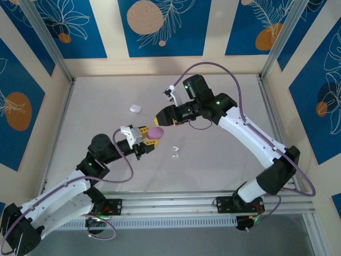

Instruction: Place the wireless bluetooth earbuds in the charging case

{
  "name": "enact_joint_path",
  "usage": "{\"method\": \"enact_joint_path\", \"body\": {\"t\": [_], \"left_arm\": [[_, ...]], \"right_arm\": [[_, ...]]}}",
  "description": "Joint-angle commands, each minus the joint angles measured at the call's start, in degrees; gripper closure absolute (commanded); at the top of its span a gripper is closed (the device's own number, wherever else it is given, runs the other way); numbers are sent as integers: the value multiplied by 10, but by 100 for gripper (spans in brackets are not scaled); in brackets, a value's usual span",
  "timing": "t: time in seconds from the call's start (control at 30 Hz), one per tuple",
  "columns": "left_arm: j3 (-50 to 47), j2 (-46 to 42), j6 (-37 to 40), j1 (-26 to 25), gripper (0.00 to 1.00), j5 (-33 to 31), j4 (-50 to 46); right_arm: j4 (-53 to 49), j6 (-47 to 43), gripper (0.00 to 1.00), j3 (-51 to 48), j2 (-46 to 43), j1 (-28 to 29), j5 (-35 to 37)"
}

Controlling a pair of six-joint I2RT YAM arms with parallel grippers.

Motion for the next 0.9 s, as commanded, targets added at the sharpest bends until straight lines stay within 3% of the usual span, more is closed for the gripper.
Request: {"method": "enact_joint_path", "body": {"t": [0.0,0.13,0.3,0.57,0.87], "left_arm": [[10,-5,-12,-6,69,-6,36],[10,3,-20,-5,69,3,47],[13,8,-31,-6,68,14,54],[21,16,-37,-6,68,43,58],[26,13,-14,-6,62,-21,0]], "right_arm": [[3,-15,48,-40,-39,3,-82],[43,17,44,-93,-60,-4,-114],[142,88,42,-150,-54,-9,-206],[236,170,47,-170,-28,-14,-227],[281,204,76,-197,-33,-24,-256]]}}
